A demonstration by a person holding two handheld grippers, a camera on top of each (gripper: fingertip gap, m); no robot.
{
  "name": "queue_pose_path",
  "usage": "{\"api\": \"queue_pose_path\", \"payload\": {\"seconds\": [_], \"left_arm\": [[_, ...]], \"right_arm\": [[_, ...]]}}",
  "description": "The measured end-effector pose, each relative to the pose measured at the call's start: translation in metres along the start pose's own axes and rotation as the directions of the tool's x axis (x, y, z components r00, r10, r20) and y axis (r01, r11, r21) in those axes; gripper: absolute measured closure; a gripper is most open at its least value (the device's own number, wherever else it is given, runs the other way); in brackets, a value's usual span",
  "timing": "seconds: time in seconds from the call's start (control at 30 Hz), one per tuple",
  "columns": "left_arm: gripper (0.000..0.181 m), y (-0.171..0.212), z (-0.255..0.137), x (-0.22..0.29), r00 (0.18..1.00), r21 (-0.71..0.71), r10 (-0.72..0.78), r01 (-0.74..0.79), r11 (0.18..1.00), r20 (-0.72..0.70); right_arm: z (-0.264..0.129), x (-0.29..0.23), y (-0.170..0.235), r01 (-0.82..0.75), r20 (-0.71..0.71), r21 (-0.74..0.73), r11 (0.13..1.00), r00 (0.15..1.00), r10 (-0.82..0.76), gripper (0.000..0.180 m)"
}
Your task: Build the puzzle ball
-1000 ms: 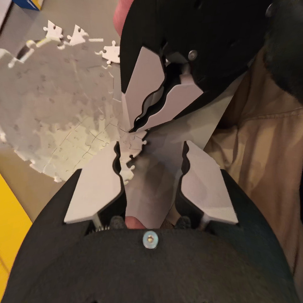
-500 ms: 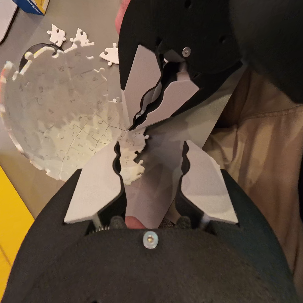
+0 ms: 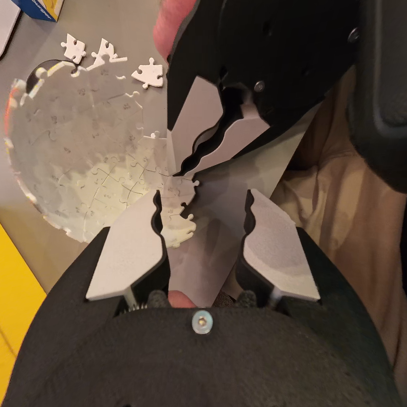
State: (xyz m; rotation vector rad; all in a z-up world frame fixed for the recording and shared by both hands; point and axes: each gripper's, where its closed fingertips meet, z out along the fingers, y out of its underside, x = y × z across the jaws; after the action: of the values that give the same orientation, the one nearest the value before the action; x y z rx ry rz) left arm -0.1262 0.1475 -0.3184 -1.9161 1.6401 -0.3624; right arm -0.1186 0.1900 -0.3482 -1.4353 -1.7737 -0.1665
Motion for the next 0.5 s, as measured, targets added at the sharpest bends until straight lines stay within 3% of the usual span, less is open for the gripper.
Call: {"api": "queue_pose_path", "payload": {"seconds": [0.5], "left_arm": [[0.111, -0.013, -0.031, -0.011, 0.998, 0.135, -0.04, 0.033, 0.99, 0.048]], "right_arm": [[0.0, 0.001, 0.0, -0.145, 0.028, 0.031, 0.989, 0.989, 0.144, 0.18]]}}
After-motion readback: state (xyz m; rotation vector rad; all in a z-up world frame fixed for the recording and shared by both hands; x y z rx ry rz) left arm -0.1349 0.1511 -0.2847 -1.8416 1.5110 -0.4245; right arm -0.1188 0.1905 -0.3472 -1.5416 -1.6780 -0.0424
